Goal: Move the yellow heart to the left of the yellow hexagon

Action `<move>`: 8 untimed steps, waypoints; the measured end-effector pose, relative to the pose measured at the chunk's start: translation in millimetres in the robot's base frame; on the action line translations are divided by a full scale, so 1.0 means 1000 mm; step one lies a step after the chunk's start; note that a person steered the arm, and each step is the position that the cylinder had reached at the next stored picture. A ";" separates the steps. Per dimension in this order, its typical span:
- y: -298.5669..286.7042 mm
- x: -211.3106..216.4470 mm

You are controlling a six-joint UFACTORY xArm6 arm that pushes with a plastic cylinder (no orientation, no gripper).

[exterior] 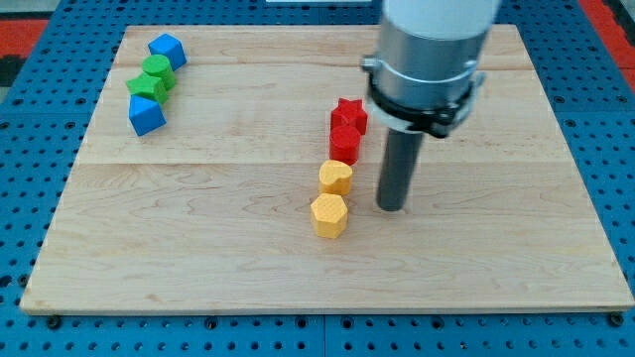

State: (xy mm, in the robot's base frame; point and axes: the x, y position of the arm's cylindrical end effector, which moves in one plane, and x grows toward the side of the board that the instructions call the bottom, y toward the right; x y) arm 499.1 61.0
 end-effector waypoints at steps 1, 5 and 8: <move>0.007 -0.017; -0.116 -0.037; -0.145 -0.034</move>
State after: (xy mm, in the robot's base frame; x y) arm 465.1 -83.8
